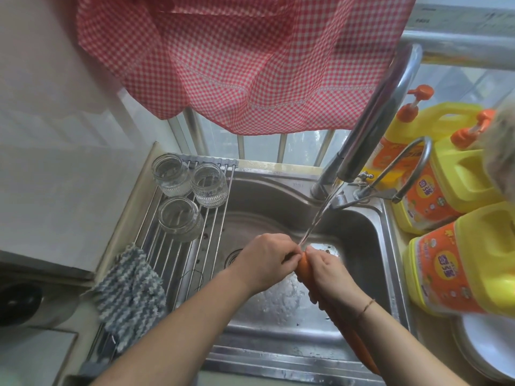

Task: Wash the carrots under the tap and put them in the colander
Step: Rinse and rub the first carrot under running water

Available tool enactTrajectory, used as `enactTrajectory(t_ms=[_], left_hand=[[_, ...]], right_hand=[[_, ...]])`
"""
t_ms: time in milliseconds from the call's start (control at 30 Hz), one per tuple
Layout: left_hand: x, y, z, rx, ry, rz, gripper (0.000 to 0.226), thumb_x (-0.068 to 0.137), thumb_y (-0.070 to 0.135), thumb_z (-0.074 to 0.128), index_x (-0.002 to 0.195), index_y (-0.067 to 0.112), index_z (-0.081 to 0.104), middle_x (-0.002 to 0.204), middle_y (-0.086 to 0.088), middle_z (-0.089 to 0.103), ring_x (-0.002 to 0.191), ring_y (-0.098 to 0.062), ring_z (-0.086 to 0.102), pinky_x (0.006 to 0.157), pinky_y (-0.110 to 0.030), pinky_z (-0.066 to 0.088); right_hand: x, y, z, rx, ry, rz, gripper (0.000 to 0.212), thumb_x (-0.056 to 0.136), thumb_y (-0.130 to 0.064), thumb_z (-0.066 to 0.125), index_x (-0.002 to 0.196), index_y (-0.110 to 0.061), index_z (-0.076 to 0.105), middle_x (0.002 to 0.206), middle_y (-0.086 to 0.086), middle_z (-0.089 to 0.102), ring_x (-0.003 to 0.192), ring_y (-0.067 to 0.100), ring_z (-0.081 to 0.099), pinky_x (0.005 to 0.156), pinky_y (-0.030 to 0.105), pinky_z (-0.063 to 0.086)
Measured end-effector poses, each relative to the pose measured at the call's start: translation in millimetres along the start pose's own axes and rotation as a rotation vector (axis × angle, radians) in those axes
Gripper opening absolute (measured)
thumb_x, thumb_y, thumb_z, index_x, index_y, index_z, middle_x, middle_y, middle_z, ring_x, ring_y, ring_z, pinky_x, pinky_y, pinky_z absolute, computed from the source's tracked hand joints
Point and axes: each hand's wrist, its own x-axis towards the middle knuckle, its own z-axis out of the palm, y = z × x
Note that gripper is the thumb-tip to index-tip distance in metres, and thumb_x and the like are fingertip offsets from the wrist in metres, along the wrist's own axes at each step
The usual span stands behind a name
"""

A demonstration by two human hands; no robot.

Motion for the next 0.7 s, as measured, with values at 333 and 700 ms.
enactTrajectory(t_ms=[333, 700], left_hand=[[1, -7, -6, -0.143, -0.091, 0.04, 0.014, 0.086, 0.018, 0.069, 0.092, 0.009, 0.078, 0.081, -0.002, 0.072, 0.074, -0.013, 0.064, 0.072, -0.022, 0.05], [0, -5, -4, -0.092, -0.059, 0.054, 0.015, 0.084, 0.018, 0.065, 0.082, 0.008, 0.076, 0.072, -0.002, 0.068, 0.065, -0.015, 0.06, 0.065, -0.021, 0.046]], right_hand=[[-8, 3, -2, 0.073, -0.078, 0.051, 0.044, 0.103, -0.041, 0.032, 0.091, -0.008, 0.059, 0.073, 0.01, 0.062, 0.045, 0.024, 0.054, 0.038, 0.022, 0.037], [-13, 4, -2, 0.09, -0.1, 0.046, 0.044, 0.102, -0.042, 0.033, 0.092, -0.008, 0.059, 0.076, 0.012, 0.064, 0.047, 0.026, 0.055, 0.04, 0.025, 0.039]])
